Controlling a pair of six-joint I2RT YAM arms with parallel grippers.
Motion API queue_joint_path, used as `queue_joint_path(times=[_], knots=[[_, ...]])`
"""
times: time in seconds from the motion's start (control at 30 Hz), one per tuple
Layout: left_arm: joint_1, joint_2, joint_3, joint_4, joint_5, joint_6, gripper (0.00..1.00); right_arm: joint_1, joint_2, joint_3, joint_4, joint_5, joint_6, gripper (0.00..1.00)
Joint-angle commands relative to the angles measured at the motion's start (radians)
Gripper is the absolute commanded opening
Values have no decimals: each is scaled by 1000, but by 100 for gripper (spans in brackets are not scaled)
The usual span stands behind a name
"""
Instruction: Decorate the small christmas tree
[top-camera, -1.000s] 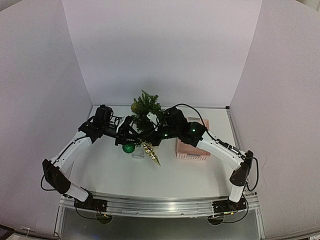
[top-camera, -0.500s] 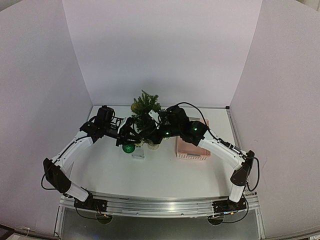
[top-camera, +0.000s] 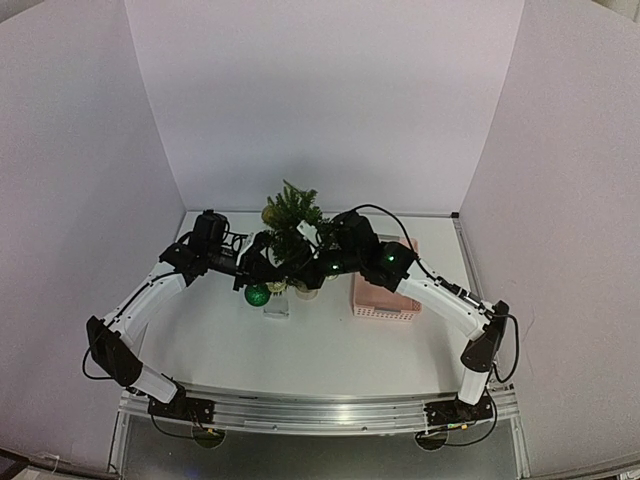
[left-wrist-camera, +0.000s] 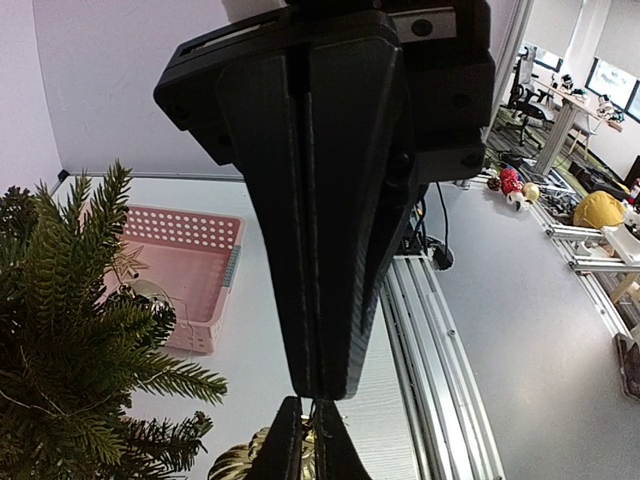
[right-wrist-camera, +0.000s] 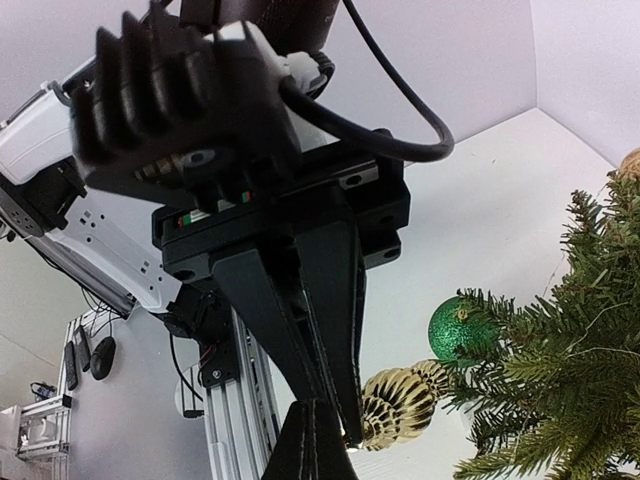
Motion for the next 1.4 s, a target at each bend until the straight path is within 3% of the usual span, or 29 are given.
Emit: queue_joint_path(times=[0.0,0.2,0.4,0.63,0.73,0.9,1.23,1.3,1.37], knots=[[-4,-14,53,21,-13,-7,1,-1,-51,-1,30,-21,6,0],[-3,-20,65,-19,-36,-1,0,-4,-65,-19,30,-13,6,0],[-3,-22,71,-36,-39,10,14,-4,-71,-21,30,-18,8,0],[-3,-19,74,-14,-25,-4,17,-3,-72,-17,30,-19,7,0],[-3,-18,72,-6,-18,-14,16,-4,-71,-17,30,-19,7,0],[-3,-22,67,20,-18,-42,1,-4,-71,-21,29,-16,9,0],[-3,-23,71,-16,-13,-37,0,-4,-79,-34,30,-5,9,0],[-3,-21,73,-27,-6,-17,3,-4,-79,-34,30,-7,9,0],[-4,-19,74,-31,-1,0,15,-5,-79,-35,30,-10,9,0]])
